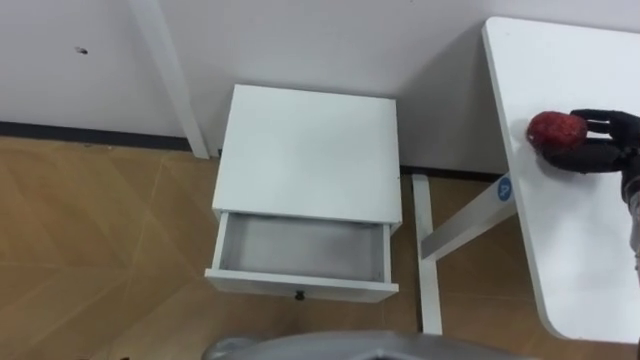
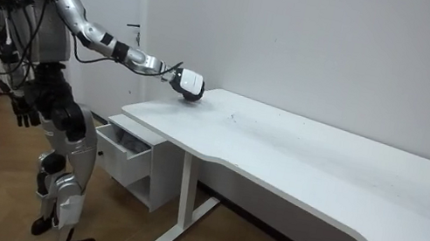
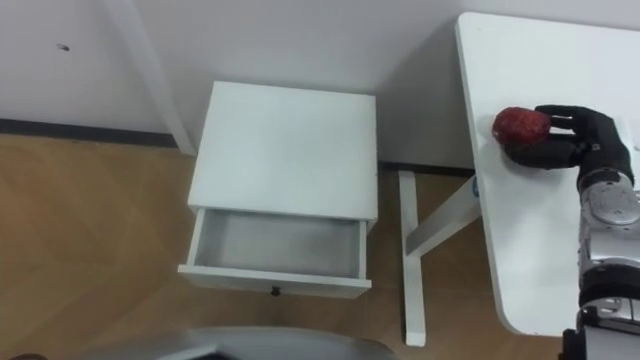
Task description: Put apple and close drawer
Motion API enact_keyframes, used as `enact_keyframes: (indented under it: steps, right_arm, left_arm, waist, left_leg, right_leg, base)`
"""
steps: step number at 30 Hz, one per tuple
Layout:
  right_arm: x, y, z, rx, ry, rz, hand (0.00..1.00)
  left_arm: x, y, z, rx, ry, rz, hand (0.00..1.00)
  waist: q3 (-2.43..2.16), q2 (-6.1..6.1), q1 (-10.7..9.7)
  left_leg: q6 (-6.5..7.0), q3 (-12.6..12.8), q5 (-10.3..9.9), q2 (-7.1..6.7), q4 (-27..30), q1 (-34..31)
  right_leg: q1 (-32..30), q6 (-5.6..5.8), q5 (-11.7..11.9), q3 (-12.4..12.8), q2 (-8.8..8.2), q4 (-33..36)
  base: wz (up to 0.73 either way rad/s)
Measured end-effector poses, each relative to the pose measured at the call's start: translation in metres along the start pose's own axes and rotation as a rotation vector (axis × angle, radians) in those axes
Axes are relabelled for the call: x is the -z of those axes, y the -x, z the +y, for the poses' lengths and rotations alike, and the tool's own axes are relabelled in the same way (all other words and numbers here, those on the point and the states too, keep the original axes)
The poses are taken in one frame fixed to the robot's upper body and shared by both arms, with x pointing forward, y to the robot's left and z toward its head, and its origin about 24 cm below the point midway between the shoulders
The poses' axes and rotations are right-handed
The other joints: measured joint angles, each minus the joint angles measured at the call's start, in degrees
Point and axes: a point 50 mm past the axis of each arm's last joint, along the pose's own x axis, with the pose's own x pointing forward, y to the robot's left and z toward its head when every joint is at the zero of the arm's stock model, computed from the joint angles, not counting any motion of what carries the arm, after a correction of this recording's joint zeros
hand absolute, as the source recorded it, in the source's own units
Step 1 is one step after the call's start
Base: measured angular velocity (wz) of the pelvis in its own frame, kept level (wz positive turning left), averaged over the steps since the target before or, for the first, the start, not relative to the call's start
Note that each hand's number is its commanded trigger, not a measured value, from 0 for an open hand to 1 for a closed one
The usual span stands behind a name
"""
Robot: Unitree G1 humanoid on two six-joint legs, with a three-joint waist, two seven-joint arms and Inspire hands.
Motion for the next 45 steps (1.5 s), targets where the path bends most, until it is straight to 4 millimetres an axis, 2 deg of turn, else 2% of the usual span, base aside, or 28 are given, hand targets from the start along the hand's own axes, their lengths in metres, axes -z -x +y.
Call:
enact_keyframes:
  steps: [3,9,14,19,21,26,32,37,41,45]
  right_arm:
    - [-0.006,-0.001,0.003,-0.014,0.035,-0.021,1.00]
    - [-0.029,-0.002,0.024,-0.099,0.159,-0.120,1.00]
    - [-0.067,0.014,0.068,-0.275,0.297,-0.322,1.00]
    - [-0.077,0.030,0.090,-0.368,0.358,-0.410,1.00]
    - [-0.082,0.037,0.101,-0.400,0.358,-0.451,1.00]
    - [-0.079,0.045,0.127,-0.458,0.408,-0.470,1.00]
    - [-0.065,0.056,0.150,-0.583,0.495,-0.447,1.00]
    - [-0.056,0.062,0.160,-0.656,0.544,-0.411,1.00]
    - [-0.045,0.066,0.162,-0.690,0.573,-0.380,1.00]
    - [-0.034,0.069,0.162,-0.711,0.616,-0.337,1.00]
  left_arm:
    - [-0.003,-0.001,0.000,0.009,-0.006,-0.005,0.00]
    - [-0.015,-0.002,-0.001,0.029,-0.068,-0.038,0.00]
    - [-0.027,-0.003,-0.004,0.040,-0.107,-0.082,0.00]
    - [-0.036,-0.003,-0.006,0.046,-0.138,-0.117,0.00]
    - [-0.039,-0.004,-0.008,0.049,-0.146,-0.125,0.00]
    - [-0.040,-0.003,-0.012,0.042,-0.163,-0.128,0.00]
    - [-0.035,-0.003,-0.018,0.060,-0.176,-0.100,0.00]
    - [-0.035,-0.003,-0.022,0.076,-0.175,-0.099,0.00]
    - [-0.036,-0.003,-0.023,0.077,-0.181,-0.099,0.00]
    - [-0.036,-0.003,-0.023,0.071,-0.179,-0.101,0.00]
  waist:
    - [0.03,0.05,-0.03]
    - [0.11,0.17,-0.01]
    - [0.29,0.55,0.37]
    - [0.24,0.81,2.94]
    - [0.29,0.98,3.03]
    - [0.53,1.65,4.25]
    - [0.15,2.26,4.47]
    - [0.11,2.21,4.49]
    - [-0.06,1.88,4.35]
    - [0.05,1.79,4.53]
  left_leg:
    - [-0.01,-0.06,0.00,0.01,0.17,-0.16]
    - [-0.01,-0.22,0.00,0.06,0.64,-0.50]
    - [-0.03,-0.06,0.00,0.44,0.70,-1.22]
    - [-0.02,-0.08,0.01,0.26,0.55,-1.13]
    - [-0.02,-0.28,0.01,0.25,0.55,-1.09]
    - [-0.02,-0.79,0.01,-0.02,0.28,-1.13]
    - [-0.03,-0.99,0.01,-0.05,0.28,-1.33]
    - [-0.03,-1.25,0.01,-0.05,0.54,-1.53]
    - [-0.03,-1.41,0.01,-0.06,0.86,-1.90]
    - [-0.03,-1.42,0.01,-0.05,0.89,-1.99]
  right_leg:
    - [0.00,0.00,0.00,-0.01,0.03,0.00]
    - [-0.26,0.00,0.00,0.02,0.04,0.08]
    - [-0.99,-0.01,0.01,0.13,0.10,0.07]
    - [-0.97,-0.01,0.01,0.16,0.05,0.04]
    - [-0.82,-0.01,0.01,0.13,0.05,0.03]
    - [-0.74,-0.01,0.00,0.05,0.04,-0.03]
    - [-0.80,-0.01,0.01,-0.05,0.02,-0.02]
    - [-0.75,-0.01,0.01,-0.22,0.00,0.04]
    - [-0.46,-0.01,0.01,-1.38,-0.01,0.01]
    - [-0.51,-0.01,0.01,-1.37,0.00,0.00]
  base:
    - [0.00]
    - [0.01]
    - [-0.02]
    - [0.01]
    - [0.07]
    - [0.04]
    - [0.02]
    - [0.02]
    - [0.08]
    - [0.00]
